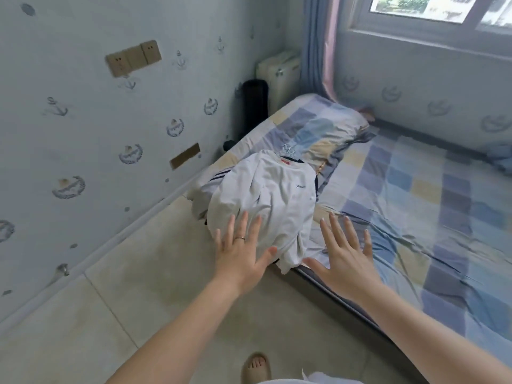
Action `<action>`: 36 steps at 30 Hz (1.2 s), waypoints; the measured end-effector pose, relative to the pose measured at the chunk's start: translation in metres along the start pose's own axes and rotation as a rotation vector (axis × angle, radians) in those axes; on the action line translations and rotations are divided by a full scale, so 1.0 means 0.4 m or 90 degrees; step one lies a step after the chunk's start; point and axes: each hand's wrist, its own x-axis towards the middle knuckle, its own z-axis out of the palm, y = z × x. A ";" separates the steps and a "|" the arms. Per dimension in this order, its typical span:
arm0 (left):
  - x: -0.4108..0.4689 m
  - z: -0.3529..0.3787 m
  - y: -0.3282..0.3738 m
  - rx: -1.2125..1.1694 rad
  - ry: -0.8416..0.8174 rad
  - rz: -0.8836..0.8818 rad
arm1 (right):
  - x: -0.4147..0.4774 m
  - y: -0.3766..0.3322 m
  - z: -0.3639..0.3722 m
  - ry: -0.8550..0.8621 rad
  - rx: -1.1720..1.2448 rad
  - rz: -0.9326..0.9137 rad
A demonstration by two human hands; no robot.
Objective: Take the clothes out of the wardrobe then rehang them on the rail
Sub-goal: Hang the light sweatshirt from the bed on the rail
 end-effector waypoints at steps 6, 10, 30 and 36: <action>0.201 -0.003 -0.025 -0.011 -0.050 0.044 | 0.149 0.018 0.026 -0.032 0.005 0.060; 0.351 0.003 -0.028 -0.002 -0.077 0.044 | 0.282 0.055 0.044 -0.045 0.033 0.085; 1.124 0.101 -0.008 0.023 -0.213 -0.010 | 1.001 0.257 0.024 -0.139 0.083 0.108; 1.344 0.180 -0.104 -0.006 -0.280 -0.046 | 1.162 0.262 0.132 -0.201 0.098 0.179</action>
